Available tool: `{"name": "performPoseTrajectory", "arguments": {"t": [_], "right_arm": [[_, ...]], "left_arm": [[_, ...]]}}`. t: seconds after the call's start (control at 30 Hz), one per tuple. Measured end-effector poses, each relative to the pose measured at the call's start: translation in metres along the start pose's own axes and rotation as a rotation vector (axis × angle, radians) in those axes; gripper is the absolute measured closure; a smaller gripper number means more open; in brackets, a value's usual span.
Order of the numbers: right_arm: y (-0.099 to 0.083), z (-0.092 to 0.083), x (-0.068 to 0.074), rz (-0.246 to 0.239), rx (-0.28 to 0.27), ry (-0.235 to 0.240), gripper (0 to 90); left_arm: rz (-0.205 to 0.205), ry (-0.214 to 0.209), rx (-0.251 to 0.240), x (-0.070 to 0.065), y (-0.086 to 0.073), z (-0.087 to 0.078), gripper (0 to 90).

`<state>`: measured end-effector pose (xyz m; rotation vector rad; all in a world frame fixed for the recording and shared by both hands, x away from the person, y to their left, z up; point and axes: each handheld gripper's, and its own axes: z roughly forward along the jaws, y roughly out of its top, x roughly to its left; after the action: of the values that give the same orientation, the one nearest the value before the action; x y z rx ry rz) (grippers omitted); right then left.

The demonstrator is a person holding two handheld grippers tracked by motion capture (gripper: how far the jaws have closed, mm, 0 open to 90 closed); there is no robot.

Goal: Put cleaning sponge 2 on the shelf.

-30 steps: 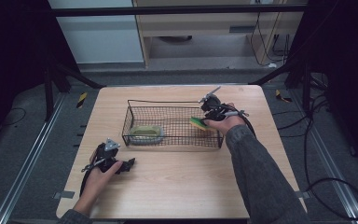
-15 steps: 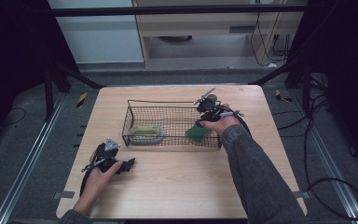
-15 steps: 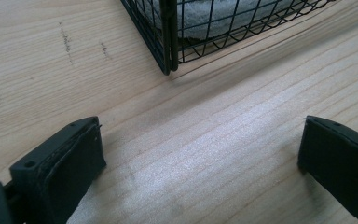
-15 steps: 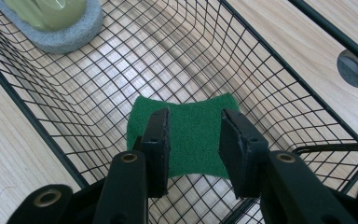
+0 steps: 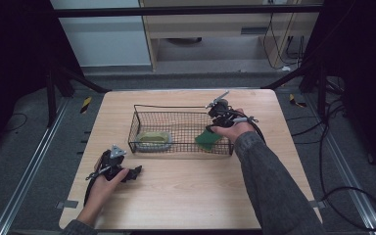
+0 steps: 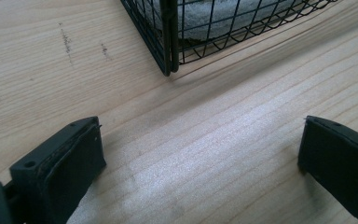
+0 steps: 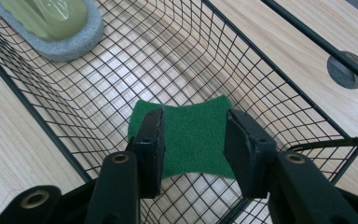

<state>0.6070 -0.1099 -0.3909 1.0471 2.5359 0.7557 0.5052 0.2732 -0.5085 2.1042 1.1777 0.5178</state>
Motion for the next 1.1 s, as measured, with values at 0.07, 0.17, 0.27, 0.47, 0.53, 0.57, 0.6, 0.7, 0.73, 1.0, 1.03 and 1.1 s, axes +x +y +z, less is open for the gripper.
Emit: {"name": "performPoseTrajectory", "arguments": {"t": [0.07, 0.17, 0.27, 0.47, 0.53, 0.57, 0.6, 0.7, 0.73, 1.0, 1.03, 1.1], "right_arm": [[-0.001, -0.002, 0.000, -0.008, 0.003, -0.004, 54.2], [-0.003, -0.005, 0.002, 0.004, -0.001, -0.001, 49.4], [-0.004, -0.008, 0.003, 0.011, -0.022, -0.004, 44.4], [-0.010, -0.014, 0.005, 0.030, -0.044, -0.017, 35.1], [-0.013, -0.016, 0.006, 0.046, -0.058, -0.025, 31.0], [-0.014, -0.017, 0.006, 0.051, -0.060, -0.026, 29.3], [-0.014, -0.018, 0.006, 0.058, -0.067, -0.024, 27.1], [-0.016, -0.022, 0.007, 0.075, -0.087, -0.020, 18.8], [-0.017, -0.023, 0.007, 0.085, -0.090, -0.017, 17.3], [-0.020, -0.032, 0.006, 0.110, -0.122, -0.041, 7.8], [-0.020, -0.033, 0.006, 0.114, -0.122, -0.043, 7.8], [-0.022, -0.036, 0.005, 0.111, -0.130, -0.050, 7.4]], "left_arm": [[-0.002, 0.000, 0.000, 0.000, 0.000, 0.000, 0.0], [-0.003, 0.000, 0.000, 0.000, 0.000, 0.000, 0.0], [-0.006, 0.000, -0.002, 0.000, 0.000, 0.000, 0.0], [-0.003, 0.001, 0.001, 0.000, 0.000, 0.000, 0.0], [-0.003, 0.001, 0.001, 0.000, 0.000, 0.000, 0.0], [-0.003, 0.001, 0.001, 0.000, 0.000, 0.000, 0.0], [-0.003, 0.001, 0.001, 0.000, 0.000, 0.000, 0.0], [-0.003, 0.001, 0.001, 0.000, 0.000, 0.000, 0.0], [-0.003, 0.000, 0.001, 0.000, 0.000, 0.000, 0.0], [-0.004, 0.002, 0.001, 0.000, 0.001, 0.001, 0.0], [-0.004, 0.002, 0.001, 0.000, 0.001, 0.001, 0.0], [-0.004, 0.002, 0.001, 0.000, 0.001, 0.001, 0.0]]}}
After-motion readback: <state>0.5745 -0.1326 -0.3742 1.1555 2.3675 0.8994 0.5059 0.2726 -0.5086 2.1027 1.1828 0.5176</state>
